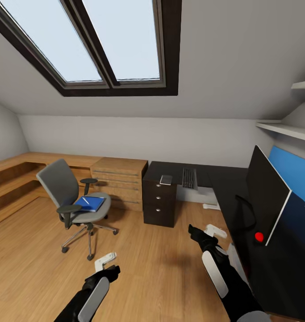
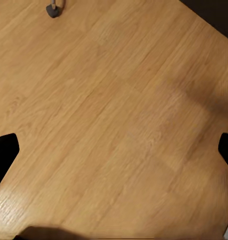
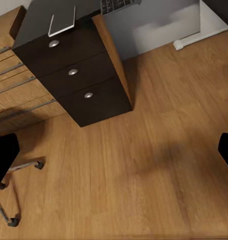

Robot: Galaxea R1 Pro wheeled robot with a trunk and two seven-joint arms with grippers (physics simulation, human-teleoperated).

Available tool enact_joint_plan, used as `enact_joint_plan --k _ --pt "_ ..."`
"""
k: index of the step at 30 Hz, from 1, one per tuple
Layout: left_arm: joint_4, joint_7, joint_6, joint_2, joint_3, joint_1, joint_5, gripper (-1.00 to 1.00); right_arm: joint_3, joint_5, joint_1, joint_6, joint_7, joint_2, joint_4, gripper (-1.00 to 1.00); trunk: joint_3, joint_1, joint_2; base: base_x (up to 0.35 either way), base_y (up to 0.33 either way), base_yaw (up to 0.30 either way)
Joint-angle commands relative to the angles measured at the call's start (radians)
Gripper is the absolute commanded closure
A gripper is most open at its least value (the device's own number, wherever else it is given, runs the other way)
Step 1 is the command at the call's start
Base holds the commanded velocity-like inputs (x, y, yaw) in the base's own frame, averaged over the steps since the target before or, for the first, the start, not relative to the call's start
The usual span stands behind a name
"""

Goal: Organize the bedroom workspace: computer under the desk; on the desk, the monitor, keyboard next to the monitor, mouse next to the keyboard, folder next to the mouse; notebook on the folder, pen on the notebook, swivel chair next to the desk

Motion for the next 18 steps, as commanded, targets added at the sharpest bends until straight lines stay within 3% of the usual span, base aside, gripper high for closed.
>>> enact_joint_plan --k 1,5,9,10,12,18 --pt "0.005 0.008 0.003 0.001 0.001 -0.004 0.012 -1.0 -0.001 -0.015 -0.001 0.01 -0.012 -0.009 -0.012 -1.0 0.001 -0.003 0.005 0.0 0.0 0.0" --pt "0.006 0.008 0.002 0.012 0.003 -0.006 0.015 -1.0 -0.002 -0.017 0.0 0.011 -0.017 -0.019 -0.021 -1.0 0.014 -0.019 0.033 0.0 0.0 0.0" --pt "-0.011 0.004 -0.079 0.024 -0.006 -0.007 0.015 -1.0 -0.002 -0.015 0.017 0.013 -0.022 -0.026 -0.052 -1.0 0.026 -0.034 0.061 0.0 0.0 0.0" --pt "-0.054 0.003 -0.135 0.027 -0.02 -0.007 0.009 -1.0 -0.002 -0.001 0.081 0.014 -0.023 -0.028 -0.157 -1.0 0.029 -0.038 0.068 0.0 0.0 0.0" --pt "-0.122 0.003 -0.15 0.036 -0.026 0.004 -0.008 -1.0 -0.002 0.016 0.133 0.015 -0.024 -0.029 -0.232 -1.0 0.036 -0.046 0.082 0.0 0.0 0.0" --pt "-0.263 0.005 -0.157 0.06 -0.031 0.086 -0.062 -1.0 -0.002 0.056 0.2 0.016 -0.023 -0.032 -0.324 -1.0 0.036 -0.046 0.082 0.0 0.0 -0.007"
